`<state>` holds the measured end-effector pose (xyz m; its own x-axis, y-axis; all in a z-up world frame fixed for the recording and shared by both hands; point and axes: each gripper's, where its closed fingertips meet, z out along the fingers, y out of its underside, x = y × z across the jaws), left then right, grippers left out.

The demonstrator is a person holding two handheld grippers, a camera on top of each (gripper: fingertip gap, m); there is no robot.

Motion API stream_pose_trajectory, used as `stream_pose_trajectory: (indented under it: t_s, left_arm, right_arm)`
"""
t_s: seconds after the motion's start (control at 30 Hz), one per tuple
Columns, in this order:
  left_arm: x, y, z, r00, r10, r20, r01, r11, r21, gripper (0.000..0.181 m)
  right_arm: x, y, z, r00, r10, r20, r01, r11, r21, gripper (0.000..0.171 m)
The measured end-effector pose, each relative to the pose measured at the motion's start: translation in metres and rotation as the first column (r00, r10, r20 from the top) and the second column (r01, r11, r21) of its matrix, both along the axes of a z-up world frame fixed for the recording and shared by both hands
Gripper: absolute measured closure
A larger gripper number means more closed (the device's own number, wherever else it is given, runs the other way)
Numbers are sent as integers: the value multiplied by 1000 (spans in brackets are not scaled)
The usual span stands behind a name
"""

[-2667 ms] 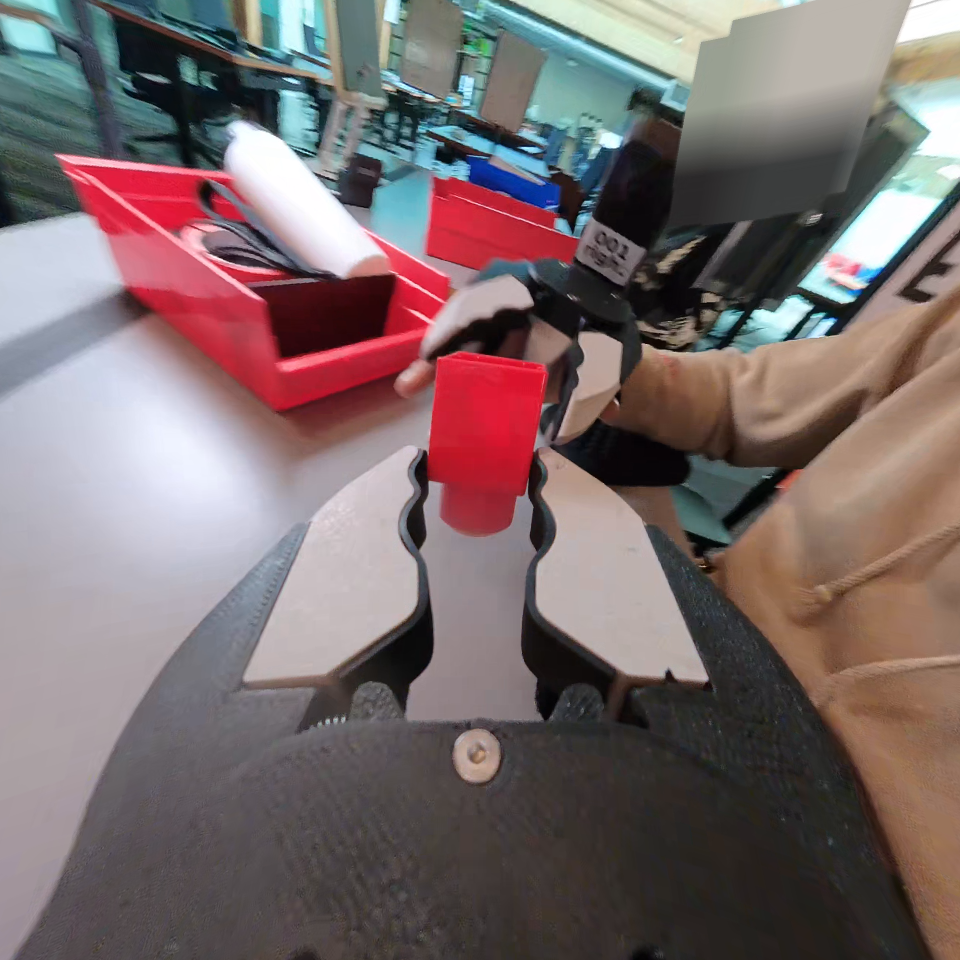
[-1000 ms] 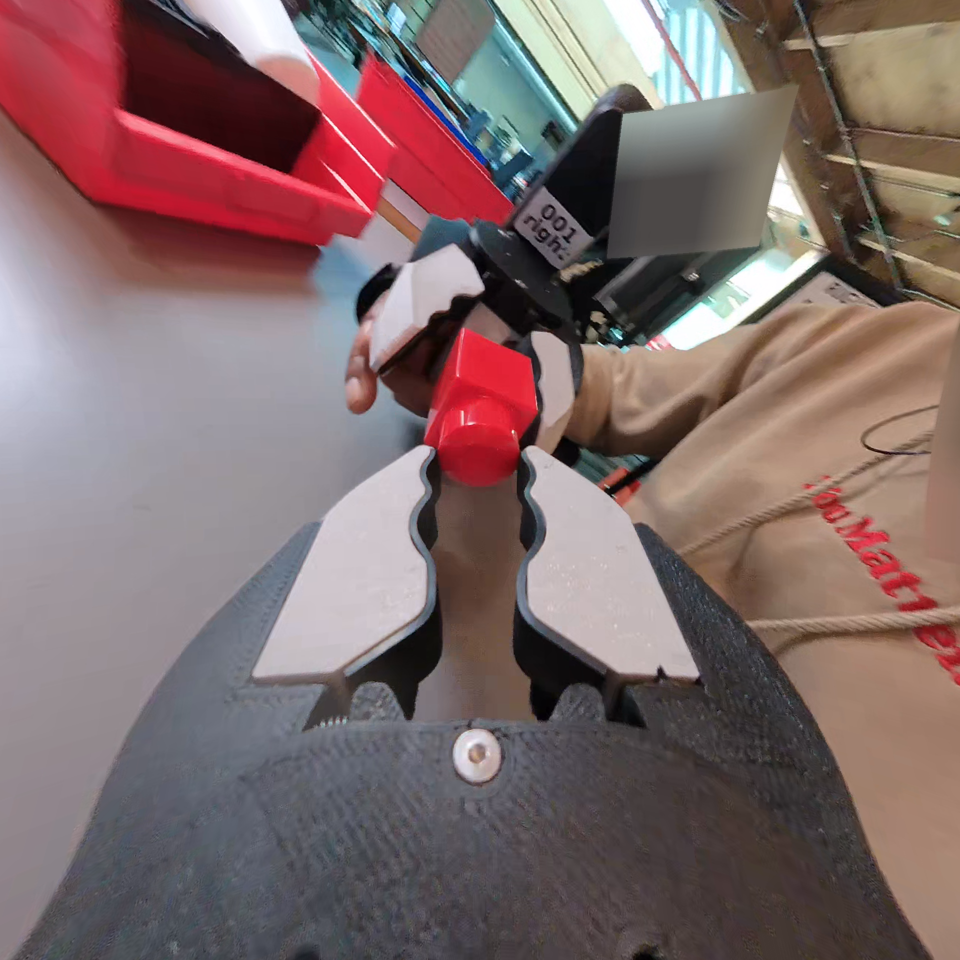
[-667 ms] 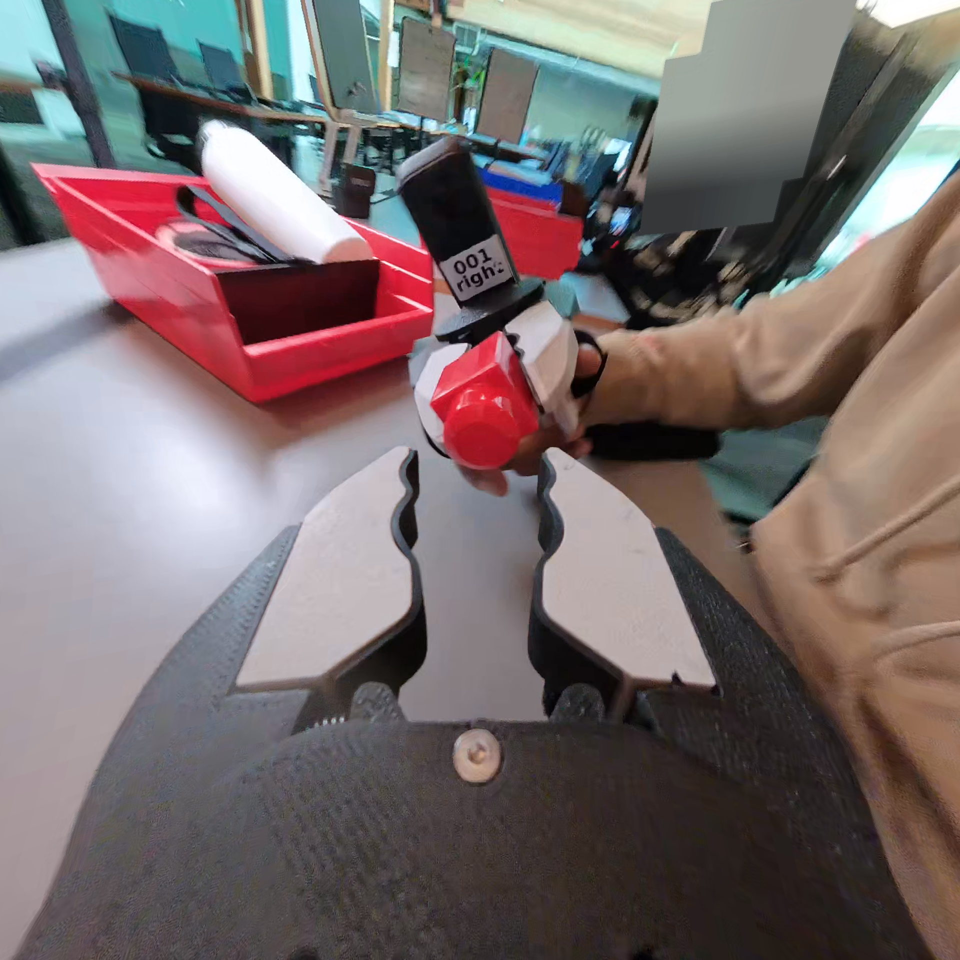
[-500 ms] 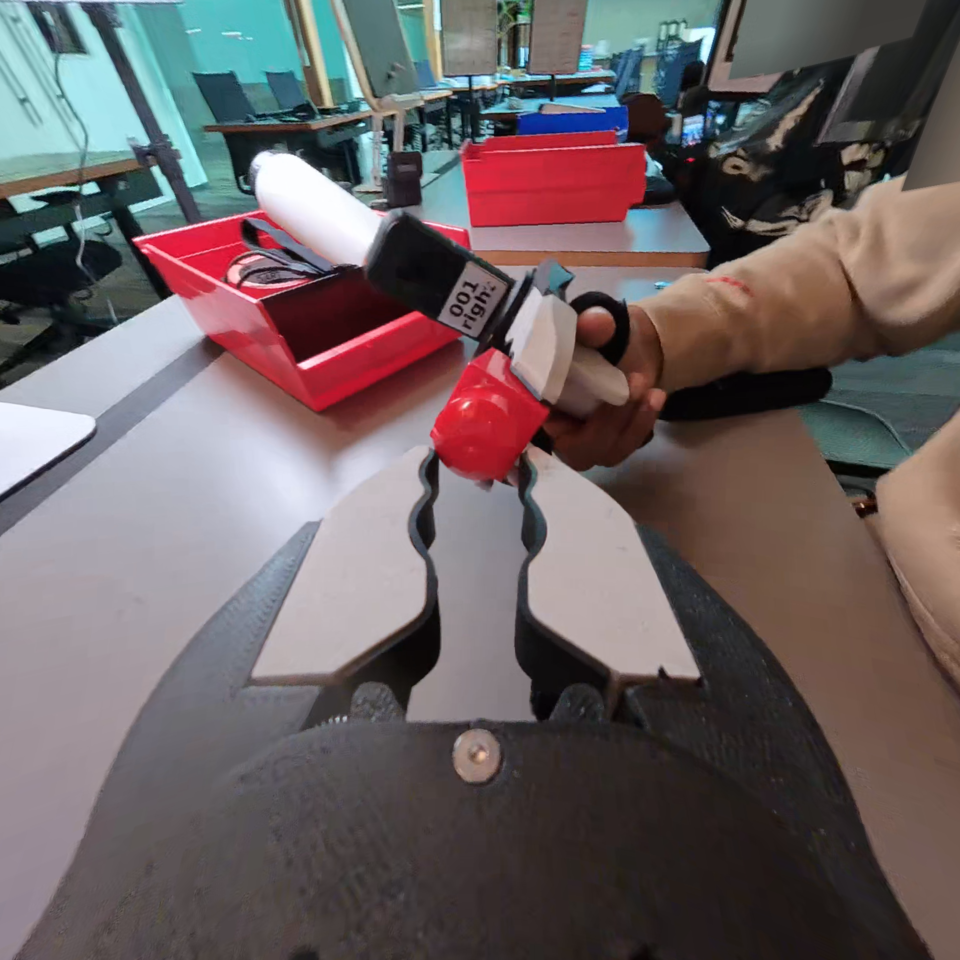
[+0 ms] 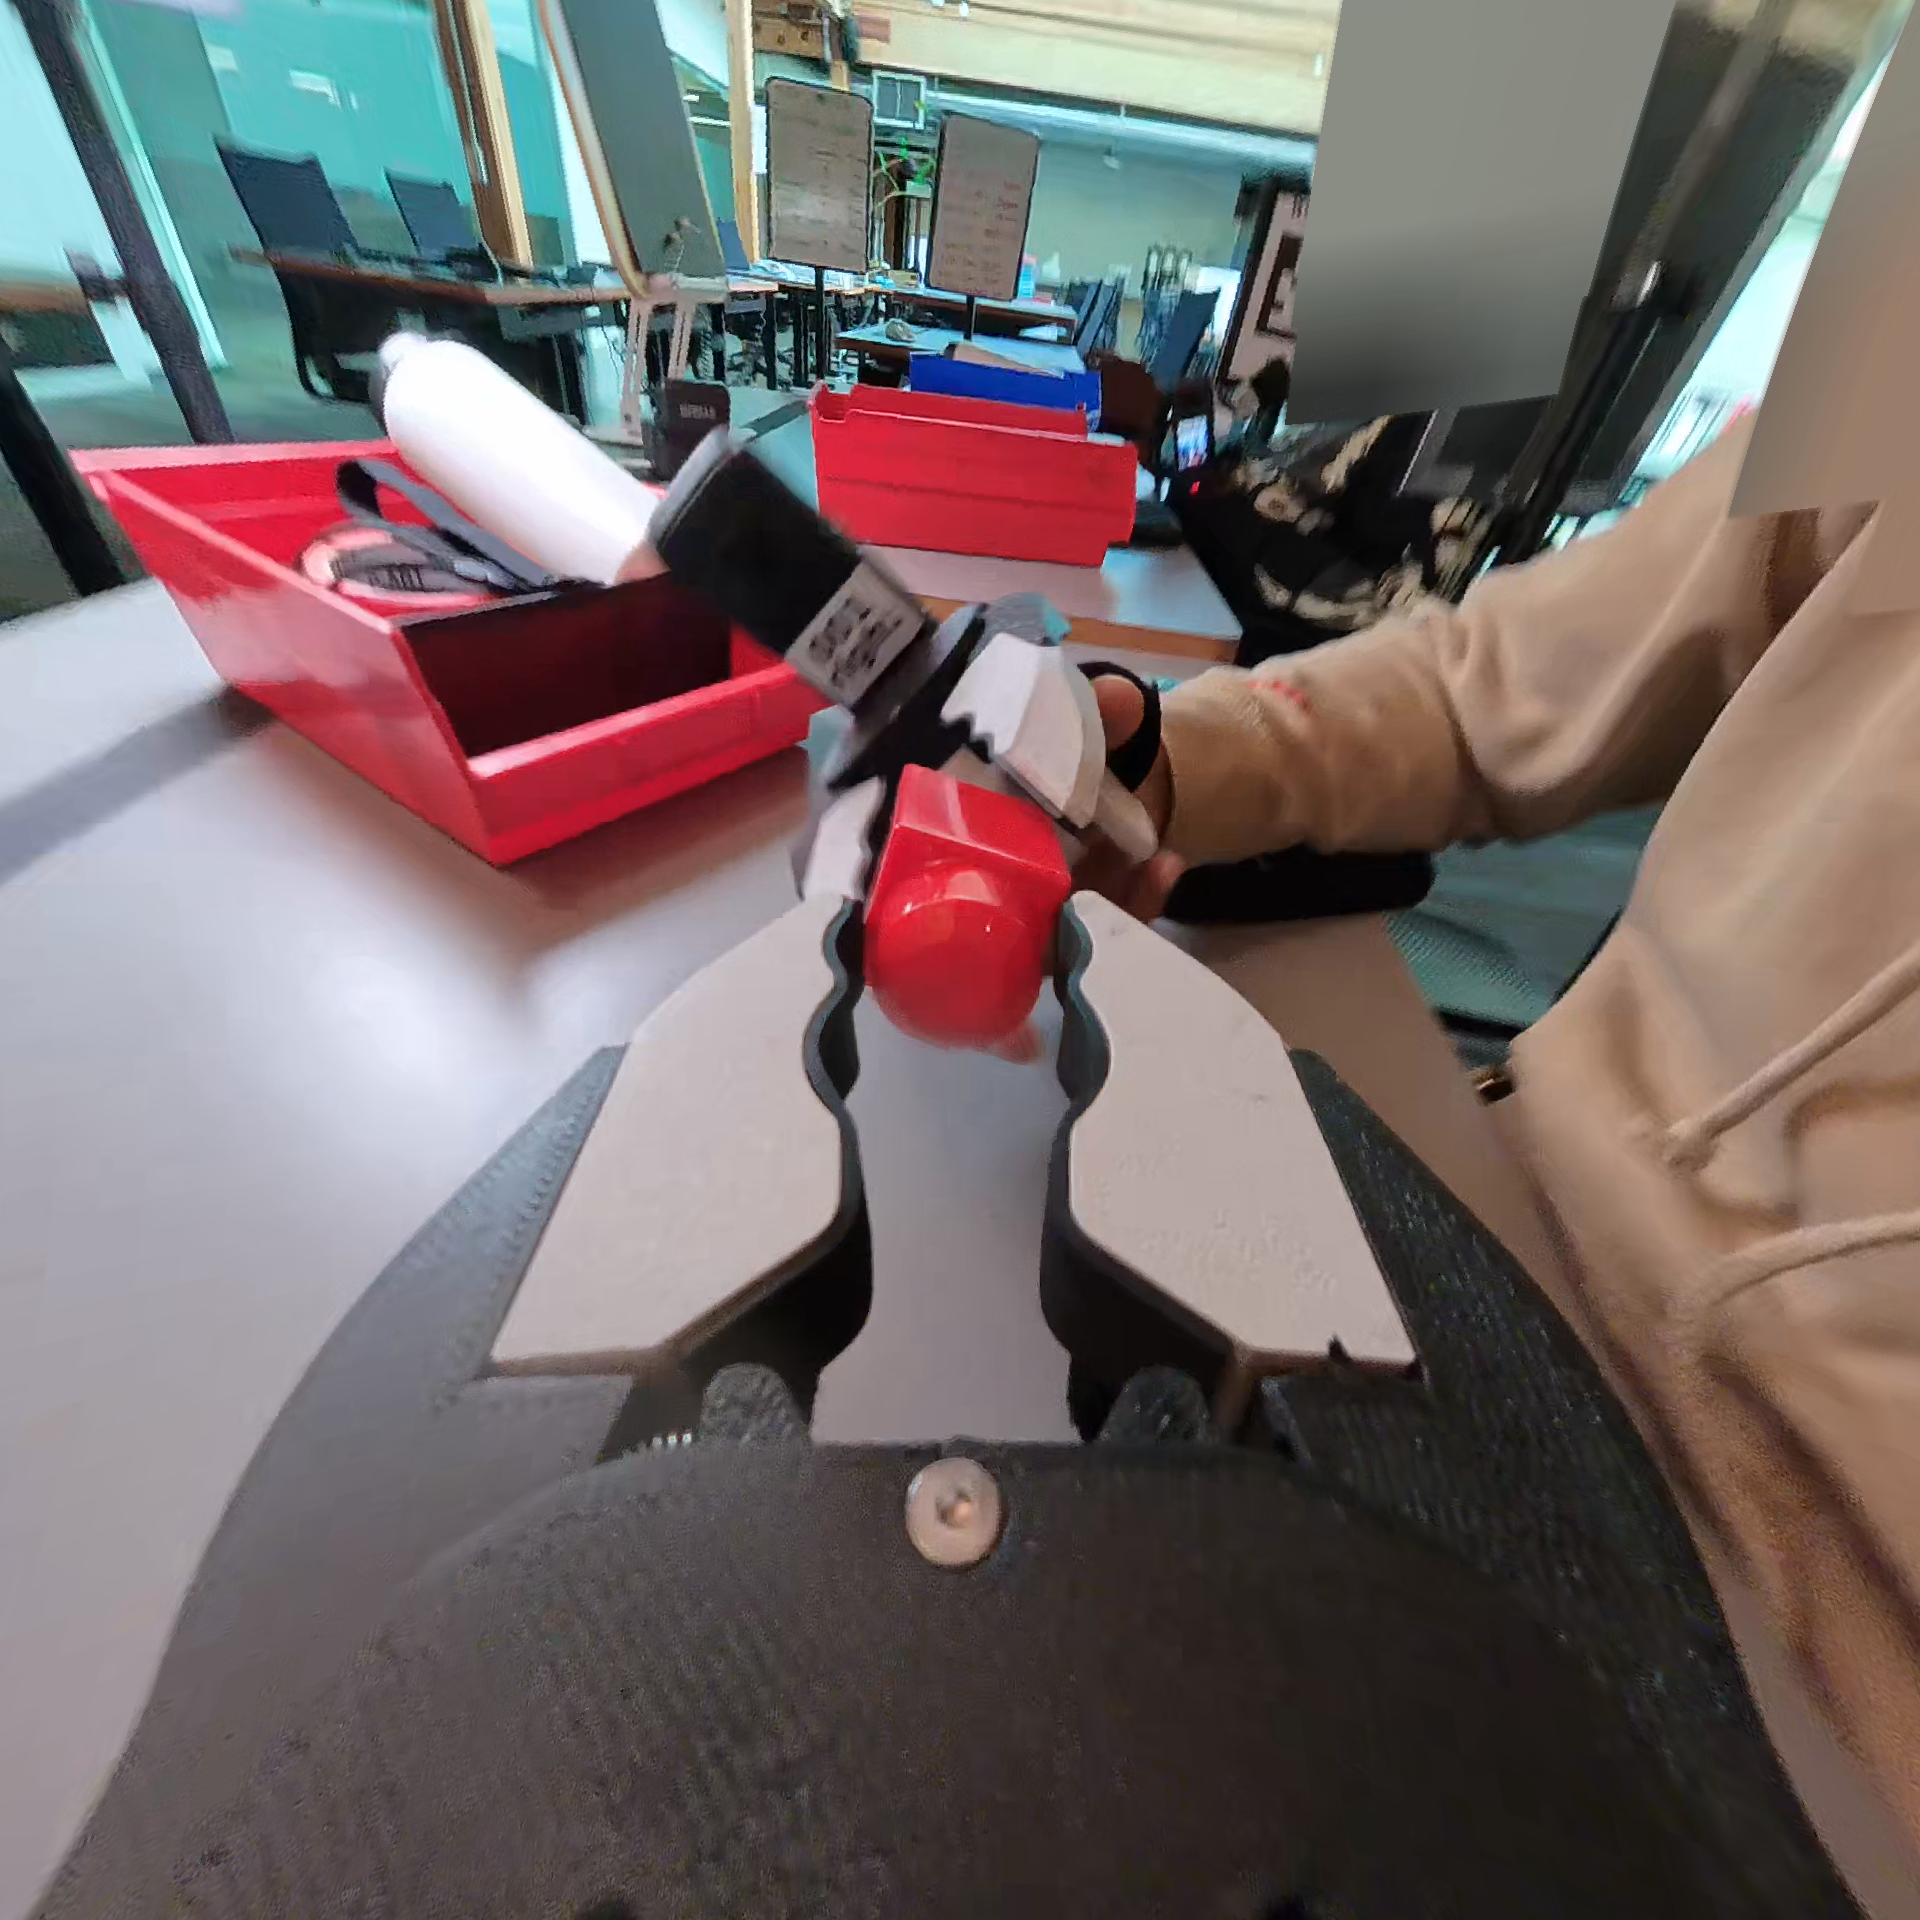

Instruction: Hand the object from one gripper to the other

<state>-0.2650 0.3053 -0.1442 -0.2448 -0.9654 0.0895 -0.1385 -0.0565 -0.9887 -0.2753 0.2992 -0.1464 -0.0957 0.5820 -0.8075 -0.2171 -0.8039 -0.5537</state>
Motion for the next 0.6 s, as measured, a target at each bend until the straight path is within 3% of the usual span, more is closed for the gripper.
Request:
stream_pose_trajectory:
  t_s: [0.03, 0.13, 0.23, 0.4, 0.6]
  left_arm:
    - [-1, 4, 1, 1000, -9, -11, 9, 997, -83, 146]
    - [-4, 9, -2, 995, -84, -61, 58, 938, -342, 146]
    - [-3, 2, -15, 976, -187, -111, 110, 864, -492, 147]
    - [0, 2, -26, 970, -186, -158, 77, 849, -523, 147]
    - [-2, 8, -7, 988, -150, -23, 115, 840, -530, 141]
  right_arm:
    - [7, 7, 0, 995, -83, 63, 76, 992, 100, 125]
    - [28, 20, 0, 905, -346, 247, 192, 851, 488, 118]
    - [17, 9, -13, 824, -429, 370, 44, 699, 713, 114]
    - [-1, 6, -31, 793, -429, 432, 19, 727, 686, 126]
    - [13, 14, -4, 887, -385, 256, 197, 815, 544, 134]
